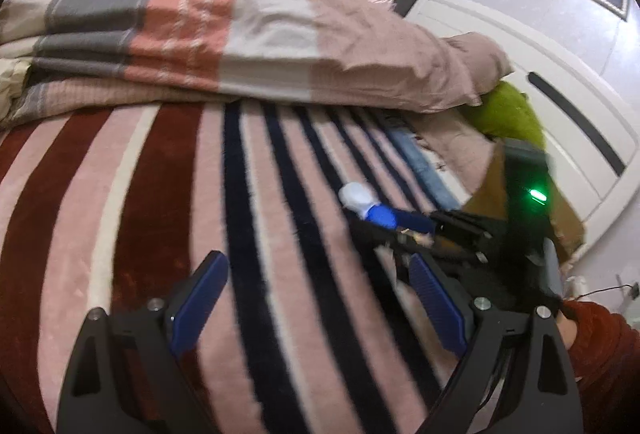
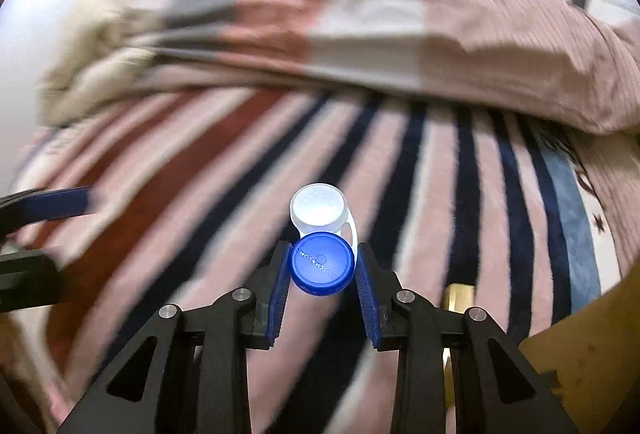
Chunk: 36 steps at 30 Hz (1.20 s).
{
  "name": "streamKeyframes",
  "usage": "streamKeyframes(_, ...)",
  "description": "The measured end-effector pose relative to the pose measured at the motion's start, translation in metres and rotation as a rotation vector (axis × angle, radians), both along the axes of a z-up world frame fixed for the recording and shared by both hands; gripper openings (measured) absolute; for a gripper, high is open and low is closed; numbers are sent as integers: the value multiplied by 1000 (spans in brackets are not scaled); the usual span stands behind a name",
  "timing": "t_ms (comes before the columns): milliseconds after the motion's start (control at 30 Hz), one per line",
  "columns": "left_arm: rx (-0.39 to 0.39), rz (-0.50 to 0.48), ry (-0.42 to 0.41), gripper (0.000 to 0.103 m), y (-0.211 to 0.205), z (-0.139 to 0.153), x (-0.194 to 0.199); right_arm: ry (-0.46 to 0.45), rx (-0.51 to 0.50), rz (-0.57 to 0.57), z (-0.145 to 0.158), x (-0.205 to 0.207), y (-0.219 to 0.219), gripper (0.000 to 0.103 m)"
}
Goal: Organize rigid objects
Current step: 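Lower the lens case into the cardboard box and release it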
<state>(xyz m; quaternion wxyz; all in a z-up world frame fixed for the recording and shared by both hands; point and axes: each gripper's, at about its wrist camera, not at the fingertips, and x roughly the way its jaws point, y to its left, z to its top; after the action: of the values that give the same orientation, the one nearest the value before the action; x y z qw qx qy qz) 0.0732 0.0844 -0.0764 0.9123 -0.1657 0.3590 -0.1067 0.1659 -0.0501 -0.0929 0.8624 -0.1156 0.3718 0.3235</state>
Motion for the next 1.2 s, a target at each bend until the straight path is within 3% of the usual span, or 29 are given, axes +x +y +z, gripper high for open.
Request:
streamKeyframes(167,-49,-89,-69,87,-28,35,-6,-60,77,151,54,-58,-15,28)
streamKeyframes(267,-84,-154,-102,65,-51,56,-5,-84,117,175,79,-76,-33,28)
streamKeyframes(333,-93,-184,-117,44,-64,67,-2,-93,139,169,89,-80,-48,28)
streamKeyframes(400,-79,-214,-126,34,-85,77,4,-109,156,149,98,-81,-68,28)
streamKeyframes(500,-47,-255,-137,31,-120,90,17,-112,172,113,106,-76,-97,28)
streamKeyframes(800,34,-374,-77,31,-228,91,73,-45,135,-26,104,-33,-191,28)
streamKeyframes(1000,93,-410,-9,31,-267,75,102,42,82,-58,87,-5,-218,28)
streamKeyframes(1067,114,-405,8,35,-271,71,106,59,60,-58,84,-1,-219,29)
streamKeyframes(1133,132,-391,12,53,-272,69,107,64,24,-52,80,2,-216,28)
streamKeyframes(1200,155,-373,2,63,-270,69,107,65,1,-49,77,2,-217,33)
